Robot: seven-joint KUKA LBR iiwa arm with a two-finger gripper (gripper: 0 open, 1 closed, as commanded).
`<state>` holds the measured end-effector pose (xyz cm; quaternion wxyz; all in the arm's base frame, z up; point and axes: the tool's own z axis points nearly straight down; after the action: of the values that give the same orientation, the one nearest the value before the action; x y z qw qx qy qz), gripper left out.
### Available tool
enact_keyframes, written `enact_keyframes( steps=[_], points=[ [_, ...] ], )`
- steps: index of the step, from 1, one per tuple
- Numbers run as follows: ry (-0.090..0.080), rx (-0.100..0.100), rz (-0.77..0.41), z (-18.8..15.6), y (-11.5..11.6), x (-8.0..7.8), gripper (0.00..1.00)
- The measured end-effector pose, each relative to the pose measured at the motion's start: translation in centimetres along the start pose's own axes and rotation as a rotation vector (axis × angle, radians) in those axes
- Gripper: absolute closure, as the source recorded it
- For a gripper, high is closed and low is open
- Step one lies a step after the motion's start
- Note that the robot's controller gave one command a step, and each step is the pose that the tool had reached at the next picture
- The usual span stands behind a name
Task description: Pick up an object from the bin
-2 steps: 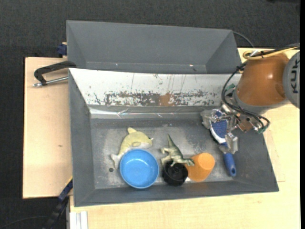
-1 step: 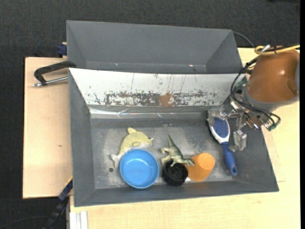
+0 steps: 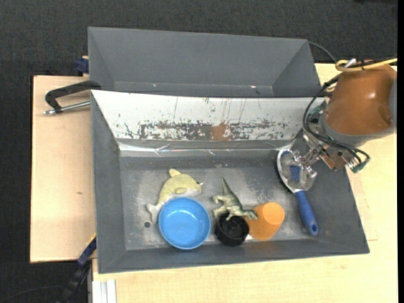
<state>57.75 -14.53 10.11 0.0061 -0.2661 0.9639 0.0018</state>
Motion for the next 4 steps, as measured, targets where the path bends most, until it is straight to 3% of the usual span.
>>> enact_keyframes(
  steps=[1,2,3,4],
  points=[
    [0.007,0.001,0.0,0.2,-0.1,0.3,0.0],
    [0.002,0.0,0.0,0.0,0.0,0.1,1.0],
    [0.004,0.002,-0.004,-1.1,0.1,-0.2,1.0],
    [0.006,0.002,-0.003,-1.0,0.0,-0.1,0.0]
  ],
)
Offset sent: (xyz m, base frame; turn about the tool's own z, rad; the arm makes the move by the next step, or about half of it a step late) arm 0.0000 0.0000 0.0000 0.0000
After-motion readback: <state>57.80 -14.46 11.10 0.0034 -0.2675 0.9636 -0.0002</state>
